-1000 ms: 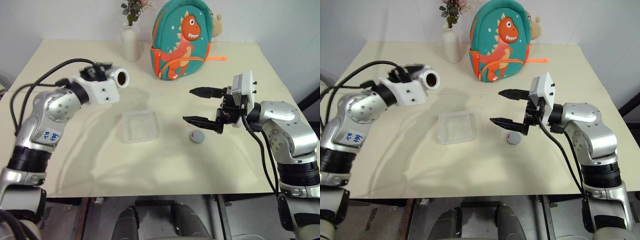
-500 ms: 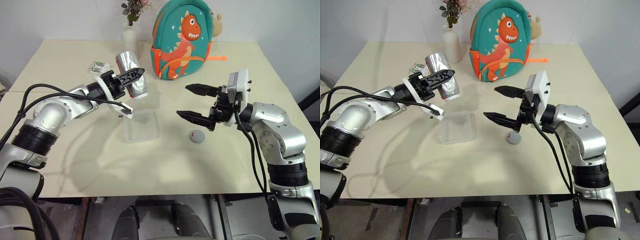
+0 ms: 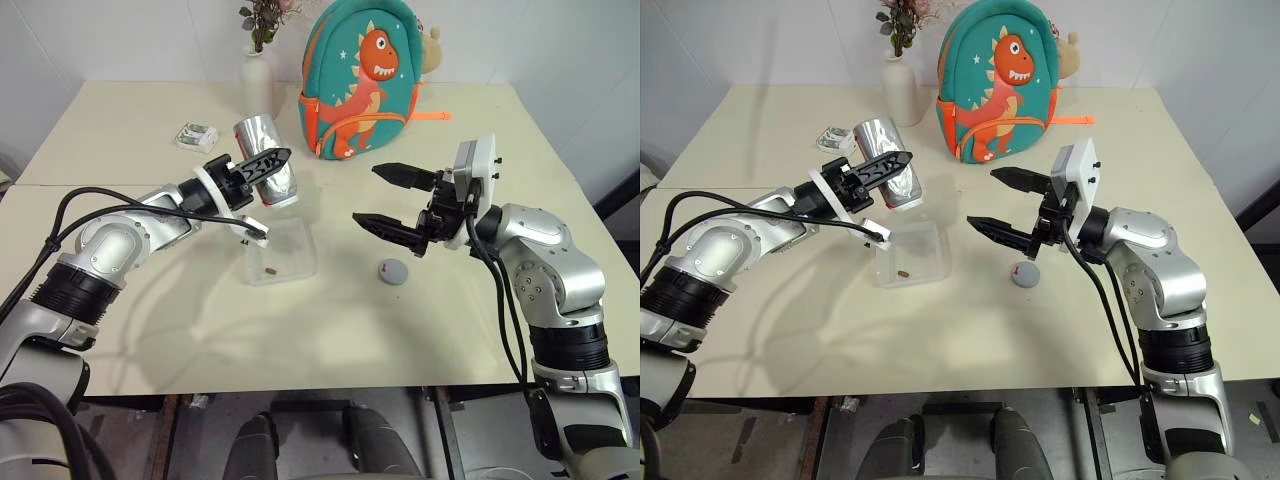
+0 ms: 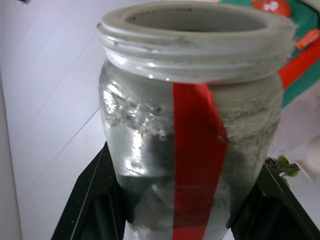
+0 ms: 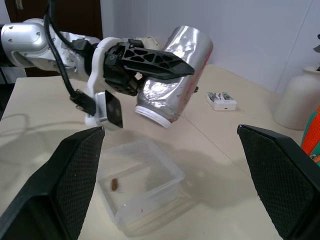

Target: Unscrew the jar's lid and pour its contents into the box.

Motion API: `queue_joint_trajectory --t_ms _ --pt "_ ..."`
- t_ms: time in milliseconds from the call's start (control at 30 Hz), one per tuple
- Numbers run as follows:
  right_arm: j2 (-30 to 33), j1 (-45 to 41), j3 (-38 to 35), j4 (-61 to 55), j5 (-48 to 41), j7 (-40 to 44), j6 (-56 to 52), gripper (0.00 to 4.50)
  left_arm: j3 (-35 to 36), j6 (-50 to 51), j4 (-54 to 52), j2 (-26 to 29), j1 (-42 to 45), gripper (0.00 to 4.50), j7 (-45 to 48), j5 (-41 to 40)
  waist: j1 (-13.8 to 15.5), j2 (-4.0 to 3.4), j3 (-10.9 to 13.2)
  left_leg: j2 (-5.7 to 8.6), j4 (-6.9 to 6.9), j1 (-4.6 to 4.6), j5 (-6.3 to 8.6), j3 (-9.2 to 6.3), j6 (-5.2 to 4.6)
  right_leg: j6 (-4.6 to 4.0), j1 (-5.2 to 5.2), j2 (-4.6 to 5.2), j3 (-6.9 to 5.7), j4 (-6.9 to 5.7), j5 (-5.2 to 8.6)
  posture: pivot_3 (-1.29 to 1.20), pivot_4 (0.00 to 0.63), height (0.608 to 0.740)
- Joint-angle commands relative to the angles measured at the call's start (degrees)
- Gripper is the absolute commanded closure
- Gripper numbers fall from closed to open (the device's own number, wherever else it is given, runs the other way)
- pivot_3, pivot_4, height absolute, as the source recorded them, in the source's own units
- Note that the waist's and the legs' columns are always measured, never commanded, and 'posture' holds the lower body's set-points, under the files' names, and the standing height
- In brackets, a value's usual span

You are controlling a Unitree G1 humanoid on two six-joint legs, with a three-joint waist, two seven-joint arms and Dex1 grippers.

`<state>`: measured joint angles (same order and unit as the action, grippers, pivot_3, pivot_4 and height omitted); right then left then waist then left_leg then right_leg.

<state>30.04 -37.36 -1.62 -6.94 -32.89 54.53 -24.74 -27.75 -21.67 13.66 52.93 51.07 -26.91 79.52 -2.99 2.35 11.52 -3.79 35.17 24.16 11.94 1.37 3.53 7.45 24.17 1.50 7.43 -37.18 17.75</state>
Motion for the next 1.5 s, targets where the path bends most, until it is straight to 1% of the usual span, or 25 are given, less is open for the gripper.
queue_joint_trajectory --t_ms 33,133,200,233,267,300,333,367,467,500,567,667,733,767,900,967,1000,1100,1133,1233,1300,1333,1467,1500 --pt "-0.14 -1.02 -1.4 -1.15 -0.89 0.53 1.24 0.02 4.63 -0.58 -1.48 0.92 -0.23 2.44 1.61 -5.94 -0.01 0.0 0.0 0.0 0.01 0.0 0.0 0.0 0.0 0.0 0.01 0.0 0.0 -0.02 0.0 0.0 0.15 0.74" --pt "-0.15 -0.71 -1.35 -1.53 -1.04 0.65 0.96 0.02 8.06 -5.08 1.52 0.75 -1.96 2.44 7.61 -17.76 -0.1 0.0 0.0 0.0 0.01 0.0 -0.01 0.07 0.0 0.0 0.08 0.0 0.06 -0.13 0.0 0.0 0.15 0.74" --pt "-0.07 -0.52 -1.35 -1.79 -1.17 0.74 0.71 0.02 11.26 -6.9 2.85 -0.07 -3.98 2.44 13.65 -28.13 -0.15 0.0 0.0 0.0 0.02 0.0 -0.03 0.12 0.0 -0.01 0.16 0.0 0.12 -0.23 0.0 0.0 0.15 0.74" --pt "-0.06 -0.4 -1.36 -1.94 -1.22 0.73 0.62 0.02 12.83 -6.99 3.37 -0.74 -5.28 2.44 17.71 -33.83 -0.19 0.0 0.0 0.0 0.02 0.0 -0.04 0.13 0.0 -0.01 0.19 0.0 0.14 -0.27 0.01 0.0 0.15 0.74" --pt "0.03 -0.1 -1.36 -2.31 -1.35 0.77 0.43 0.02 15.69 -4.69 2.8 -2.61 -7.71 2.44 24.34 -43.91 -0.21 0.0 0.0 0.0 0.02 -0.01 -0.06 0.15 -0.01 -0.01 0.22 -0.01 0.16 -0.31 0.01 0.0 0.15 0.74" --pt "0.06 0.18 -1.37 -2.65 -1.56 0.77 0.18 0.02 18.06 -1.75 2.08 -4.14 -9.81 2.44 30.36 -52.06 -0.18 -0.01 -0.01 0.0 0.04 0.0 -0.08 0.16 0.0 -0.02 0.25 -0.01 0.16 -0.36 0.01 0.0 0.15 0.74" --pt "0.14 0.6 -1.3 -3.17 -1.74 0.82 -0.06 0.02 21.98 4.72 0.91 -6.68 -11.7 2.44 35.84 -60.54 -0.15 -0.01 -0.01 0.0 0.05 -0.01 -0.09 0.2 -0.01 -0.02 0.25 -0.01 0.2 -0.42 0.01 0.0 0.15 0.74" --pt "0.19 0.96 -1.24 -3.61 -1.91 0.85 -0.26 0.02 25.23 11.81 -0.35 -8.83 -13.04 2.44 40.63 -67.11 -0.13 -0.01 0.0 -0.01 0.08 -0.01 -0.1 0.22 -0.01 -0.02 0.26 -0.01 0.2 -0.43 0.01 0.0 0.15 0.74" --pt "0.06 1.65 -1.03 -4.51 -2.15 0.67 -0.66 0.02 32.78 25.6 -1.3 -12.47 -14.46 2.44 45.47 -77.48 -0.38 0.01 0.0 -0.02 0.29 0.01 -0.11 0.2 -0.03 -0.03 0.31 -0.06 0.2 -0.61 0.01 0.0 0.15 0.74" --pt "-0.03 1.82 -0.86 -4.83 -2.18 0.62 -0.75 0.02 34.91 28.59 -1.31 -13.31 -14.81 2.44 46.21 -80.16 -0.43 0.01 0.0 -0.02 0.35 0.01 -0.11 0.19 -0.03 -0.03 0.3 -0.08 0.2 -0.65 0.01 0.0 0.15 0.74" --pt "-0.22 1.99 -0.45 -5.5 -2.3 0.34 -1.11 0.02 39.74 37.79 -1.3 -15.35 -14.79 2.44 46.15 -85.66 -0.52 0.01 0.0 -0.02 0.45 0.01 -0.11 0.16 -0.03 -0.02 0.29 -0.09 0.2 -0.71 0.0 0.0 0.15 0.74" --pt "-0.04 2.45 0.96 -6.52 -1.79 0.72 -1.78 0.02 44.38 44.02 0.97 -16.93 -14.54 2.44 44.4 -89.18 -0.55 0.01 0.0 -0.02 0.55 0.0 -0.11 0.13 -0.03 0.02 0.24 -0.09 0.2 -0.72 -0.02 0.0 0.15 0.74" --pt "0.01 2.63 1.68 -6.94 -1.53 0.93 -2.01 0.02 48.26 45.71 3.18 -18.5 -13.97 2.44 44.69 -93.3 -0.48 0.02 -0.01 -0.02 0.6 0.01 -0.11 0.11 -0.03 0.05 0.22 -0.09 0.2 -0.72 -0.04 0.0 0.15 0.74" --pt "-0.04 2.57 1.88 -6.98 -1.5 0.87 -2.04 0.02 49.45 45.71 4.47 -18.83 -13.54 2.44 43.81 -93.8 -0.43 0.02 -0.01 -0.01 0.63 0.01 -0.11 0.11 -0.03 0.06 0.2 -0.09 0.2 -0.71 -0.04 0.0 0.15 0.74" --pt "-0.28 1.95 2.7 -6.82 -1.55 0.81 -2.13 0.02 51.09 38.41 11.0 -19.46 -12.31 2.44 42.33 -93.4 -0.38 0.05 -0.02 -0.01 0.7 0.03 -0.11 0.11 -0.03 0.07 0.19 -0.09 0.2 -0.68 -0.08 0.0 0.15 0.74" --pt "-0.67 1.29 3.2 -6.38 -1.32 0.67 -1.94 0.02 50.05 31.56 16.77 -19.91 -11.39 2.44 44.14 -92.43 -0.28 0.05 -0.02 -0.01 0.7 0.03 -0.11 0.11 -0.03 0.06 0.19 -0.09 0.2 -0.68 -0.09 0.0 0.15 0.74" --pt "-0.83 1.02 3.4 -6.24 -1.26 0.67 -1.86 0.02 49.83 28.85 19.51 -20.19 -11.02 2.44 43.54 -91.76 -0.25 0.05 -0.02 -0.01 0.71 0.03 -0.11 0.11 -0.03 0.07 0.18 -0.09 0.2 -0.66 -0.09 0.0 0.15 0.74" --pt "-1.2 0.47 3.78 -6.0 -0.9 0.69 -1.68 0.02 49.45 21.55 23.97 -20.8 -11.08 2.44 44.05 -91.3 -0.32 0.05 -0.02 -0.01 0.69 0.03 -0.1 0.11 -0.02 0.07 0.16 -0.09 0.2 -0.6 -0.11 0.0 0.15 0.74" --pt "-1.31 0.31 3.87 -5.97 -0.78 0.69 -1.64 0.02 49.56 19.57 24.69 -21.03 -11.47 2.44 44.7 -91.71 -0.31 0.06 -0.02 -0.01 0.67 0.03 -0.1 0.11 -0.01 0.07 0.16 -0.09 0.2 -0.57 -0.11 0.0 0.15 0.74" --pt "-1.65 -0.16 3.91 -5.69 -0.47 0.86 -1.54 0.02 49.63 17.89 27.0 -21.06 -12.02 2.44 45.45 -92.25 -0.34 0.06 -0.03 -0.01 0.54 0.05 -0.09 0.12 0.0 0.07 0.19 -0.09 0.2 -0.51 -0.11 0.0 0.15 0.74" --pt "-1.87 -0.35 3.98 -5.65 -0.39 0.85 -1.58 0.0 50.27 17.52 27.94 -21.11 -12.52 1.68 46.16 -93.21 -0.35 0.06 -0.03 -0.01 0.46 0.04 -0.1 0.12 0.0 0.06 0.2 -0.09 0.2 -0.48 -0.11 0.0 0.15 0.74" --pt "-1.95 -0.4 4.01 -5.63 -0.47 0.89 -1.65 0.0 50.34 17.46 28.1 -20.95 -12.97 1.47 46.2 -93.19 -0.37 0.06 -0.03 -0.01 0.45 0.04 -0.09 0.12 0.0 0.06 0.21 -0.09 0.2 -0.47 -0.11 0.0 0.15 0.74" --pt "-2.03 -0.51 4.01 -5.48 -0.58 1.15 -1.79 0.0 50.17 17.75 27.82 -20.39 -14.06 0.2 46.37 -93.27 -0.29 0.06 -0.03 -0.01 0.42 0.05 -0.09 0.13 0.0 0.06 0.21 -0.09 0.2 -0.43 -0.11 0.0 0.15 0.74" --pt "-2.06 -0.55 4.03 -5.44 -0.61 1.21 -1.82 0.0 50.32 18.11 27.66 -20.34 -14.24 0.03 46.11 -93.45 -0.28 0.06 -0.03 -0.01 0.42 0.05 -0.09 0.13 0.0 0.06 0.21 -0.09 0.2 -0.42 -0.11 0.0 0.15 0.74"
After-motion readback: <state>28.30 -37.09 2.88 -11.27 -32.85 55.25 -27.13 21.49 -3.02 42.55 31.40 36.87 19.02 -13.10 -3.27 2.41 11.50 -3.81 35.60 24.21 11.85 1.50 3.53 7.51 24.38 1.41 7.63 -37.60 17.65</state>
